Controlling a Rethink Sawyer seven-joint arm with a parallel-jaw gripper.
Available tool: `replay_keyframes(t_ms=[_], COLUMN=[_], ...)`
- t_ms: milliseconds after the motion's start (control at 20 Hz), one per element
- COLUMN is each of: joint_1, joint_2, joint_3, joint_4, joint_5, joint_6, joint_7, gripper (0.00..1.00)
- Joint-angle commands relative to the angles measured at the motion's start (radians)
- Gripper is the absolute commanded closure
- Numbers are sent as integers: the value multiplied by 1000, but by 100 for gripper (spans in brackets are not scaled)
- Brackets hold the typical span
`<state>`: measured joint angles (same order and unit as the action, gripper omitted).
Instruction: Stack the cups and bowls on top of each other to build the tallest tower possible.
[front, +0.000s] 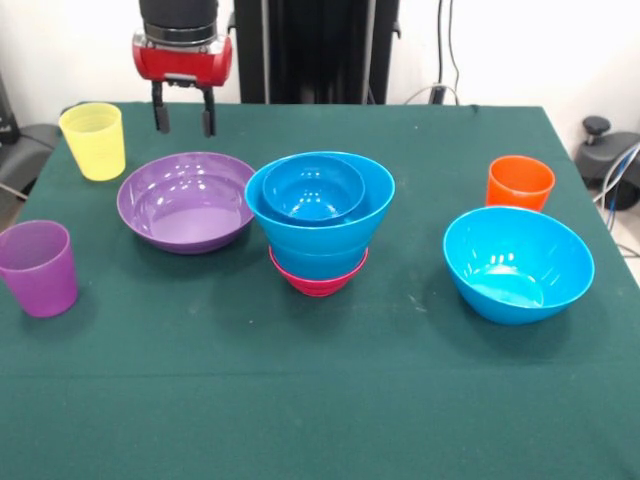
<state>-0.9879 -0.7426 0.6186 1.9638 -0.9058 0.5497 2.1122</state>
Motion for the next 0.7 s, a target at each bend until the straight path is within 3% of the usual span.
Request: replay_keyframes(t_ms=[50, 300, 700], joint_1=[-9, -29, -2], joint_2=[53, 57, 126], joint_3=[6, 18, -27], joint_4=[-61, -63, -108], joint_5=[-90, -89, -172], joint_6=[-4, 11, -33], joint_7=[-216, -244, -179], gripper=[0, 0, 0])
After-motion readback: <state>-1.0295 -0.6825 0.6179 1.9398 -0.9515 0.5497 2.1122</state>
